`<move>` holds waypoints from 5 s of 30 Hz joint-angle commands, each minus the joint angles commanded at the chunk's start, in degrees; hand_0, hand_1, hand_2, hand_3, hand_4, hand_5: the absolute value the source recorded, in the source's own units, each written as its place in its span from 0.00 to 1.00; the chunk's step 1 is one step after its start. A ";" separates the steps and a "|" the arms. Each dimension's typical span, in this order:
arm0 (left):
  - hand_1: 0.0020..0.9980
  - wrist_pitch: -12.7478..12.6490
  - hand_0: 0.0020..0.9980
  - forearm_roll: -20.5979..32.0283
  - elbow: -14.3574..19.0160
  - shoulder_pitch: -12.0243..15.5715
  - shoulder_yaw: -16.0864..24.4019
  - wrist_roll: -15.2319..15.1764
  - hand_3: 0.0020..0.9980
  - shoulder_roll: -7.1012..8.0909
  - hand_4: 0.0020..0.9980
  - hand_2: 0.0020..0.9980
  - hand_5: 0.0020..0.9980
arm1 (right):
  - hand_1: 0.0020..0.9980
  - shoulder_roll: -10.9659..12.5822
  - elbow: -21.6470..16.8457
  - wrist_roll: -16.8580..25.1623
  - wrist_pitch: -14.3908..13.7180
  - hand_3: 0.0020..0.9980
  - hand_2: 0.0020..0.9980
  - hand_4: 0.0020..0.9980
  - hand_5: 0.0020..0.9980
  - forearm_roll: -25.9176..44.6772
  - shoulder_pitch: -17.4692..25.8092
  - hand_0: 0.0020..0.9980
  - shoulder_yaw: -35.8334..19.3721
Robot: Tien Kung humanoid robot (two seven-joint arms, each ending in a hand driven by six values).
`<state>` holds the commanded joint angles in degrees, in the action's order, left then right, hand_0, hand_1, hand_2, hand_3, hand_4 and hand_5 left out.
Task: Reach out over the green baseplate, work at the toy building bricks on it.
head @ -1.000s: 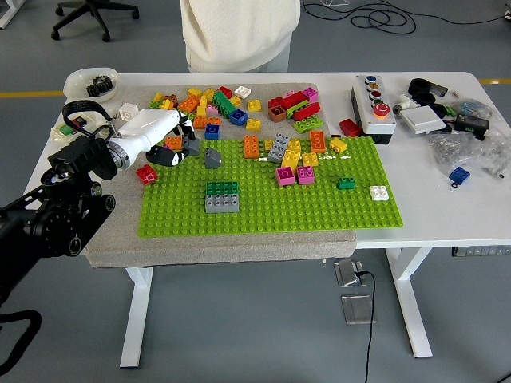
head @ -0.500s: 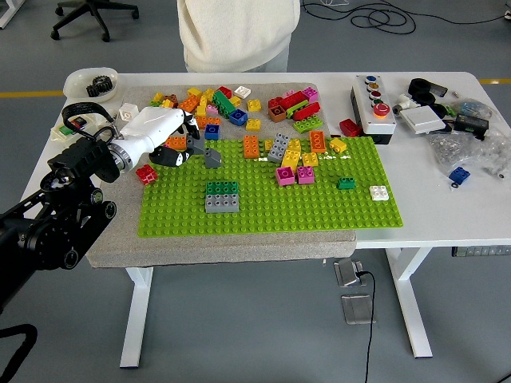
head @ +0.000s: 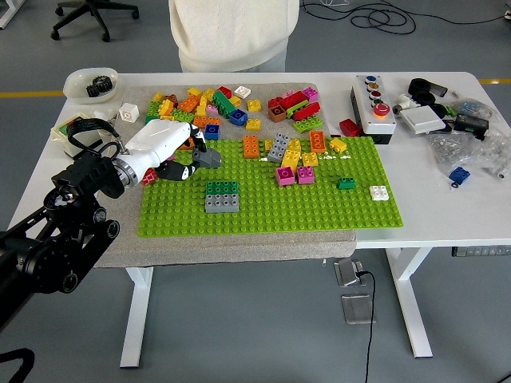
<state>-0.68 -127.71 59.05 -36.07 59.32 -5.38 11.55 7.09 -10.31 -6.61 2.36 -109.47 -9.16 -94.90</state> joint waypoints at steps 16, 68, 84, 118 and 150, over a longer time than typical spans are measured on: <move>0.57 1.32 0.59 -0.61 7.96 5.34 -0.04 2.30 0.52 -0.62 0.43 0.54 0.00 | 0.64 0.16 0.00 0.01 0.00 0.63 0.68 0.82 0.53 -0.26 0.06 0.74 -0.28; 0.56 0.18 0.59 -1.53 4.76 6.04 -1.73 3.20 0.52 -5.36 0.42 0.54 0.00 | 0.64 0.26 0.00 -0.02 0.01 0.63 0.68 0.82 0.53 0.02 -0.15 0.74 -0.01; 0.56 -0.16 0.59 -1.76 3.10 6.04 -2.10 3.00 0.52 -5.51 0.43 0.54 0.00 | 0.64 0.21 0.00 0.00 0.00 0.63 0.68 0.82 0.53 0.11 -0.14 0.74 0.26; 0.67 1.08 0.71 -0.49 2.46 5.75 -1.30 1.33 0.56 -5.57 0.72 0.58 0.02 | 0.64 0.22 0.00 0.01 0.13 0.63 0.68 0.82 0.53 0.21 -0.07 0.74 0.43; 0.69 1.65 0.72 0.22 1.72 5.12 -1.24 1.25 0.58 -5.90 0.74 0.58 0.02 | 0.64 0.25 0.00 0.01 0.22 0.63 0.68 0.82 0.53 0.30 -0.17 0.74 0.46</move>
<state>0.98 -127.49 60.77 -30.95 58.08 -4.13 5.65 7.34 -10.31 -6.60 2.58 -109.17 -9.33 -94.45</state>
